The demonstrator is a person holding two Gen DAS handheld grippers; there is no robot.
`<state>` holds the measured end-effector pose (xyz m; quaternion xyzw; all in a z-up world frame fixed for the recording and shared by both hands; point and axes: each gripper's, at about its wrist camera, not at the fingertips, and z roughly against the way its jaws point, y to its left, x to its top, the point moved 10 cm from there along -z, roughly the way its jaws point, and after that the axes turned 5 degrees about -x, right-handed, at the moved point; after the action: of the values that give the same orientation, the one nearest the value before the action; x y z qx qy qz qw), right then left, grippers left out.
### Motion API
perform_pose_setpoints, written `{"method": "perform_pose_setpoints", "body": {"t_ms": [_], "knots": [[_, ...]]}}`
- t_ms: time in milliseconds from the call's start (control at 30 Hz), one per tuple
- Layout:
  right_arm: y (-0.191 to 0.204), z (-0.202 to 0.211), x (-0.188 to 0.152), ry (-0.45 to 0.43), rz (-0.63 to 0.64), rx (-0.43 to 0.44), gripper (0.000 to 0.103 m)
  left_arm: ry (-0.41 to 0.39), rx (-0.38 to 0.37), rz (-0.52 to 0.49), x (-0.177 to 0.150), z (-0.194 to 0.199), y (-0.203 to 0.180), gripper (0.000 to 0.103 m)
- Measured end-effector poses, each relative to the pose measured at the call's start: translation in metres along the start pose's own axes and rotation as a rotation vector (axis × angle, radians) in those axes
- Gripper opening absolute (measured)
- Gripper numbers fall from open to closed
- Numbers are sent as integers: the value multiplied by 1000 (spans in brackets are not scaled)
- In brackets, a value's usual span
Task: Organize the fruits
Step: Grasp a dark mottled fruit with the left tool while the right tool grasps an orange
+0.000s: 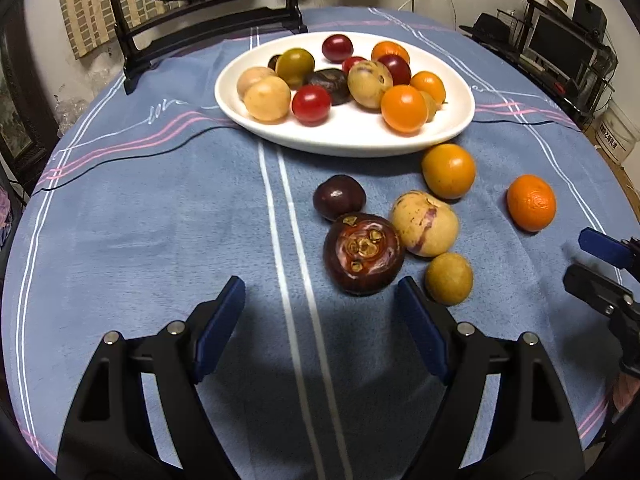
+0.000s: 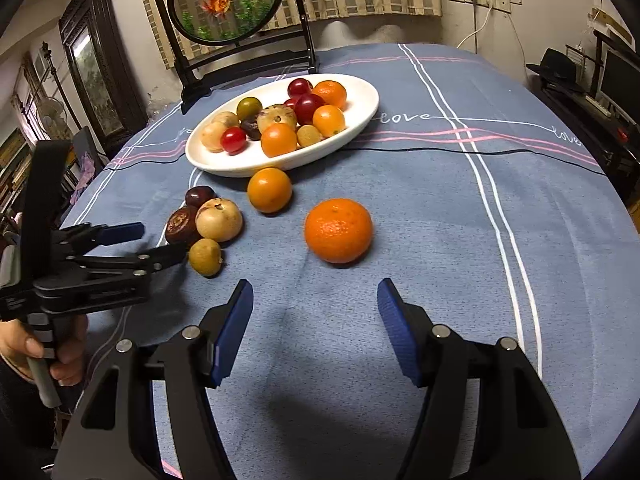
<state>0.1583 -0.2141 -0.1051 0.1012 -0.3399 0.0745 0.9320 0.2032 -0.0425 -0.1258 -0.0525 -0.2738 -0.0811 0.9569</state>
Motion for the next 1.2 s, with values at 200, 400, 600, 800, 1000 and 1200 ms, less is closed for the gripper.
{"method": "perform_pose_setpoints", "body": {"t_ms": [200,400,600,800,1000,1200], "knots": [[-4,-3,1,7,-16,10,65,13,-16,-9,10,-11,-7,67],[-6,-8,2,19,-11,-10,65,-33,7,-59,13,-5,-17,42],[-7,-22,7,50,6,-71,65,-64,-6,-32,11,9,-10,42],[-11,-45,17,96,43,-146,65,-73,-11,-6,4,16,2,42],[-14,-62,31,101,71,-214,56,-66,-16,11,1,16,9,42],[-6,-59,31,85,82,-201,44,-62,-15,22,2,17,16,42]]}}
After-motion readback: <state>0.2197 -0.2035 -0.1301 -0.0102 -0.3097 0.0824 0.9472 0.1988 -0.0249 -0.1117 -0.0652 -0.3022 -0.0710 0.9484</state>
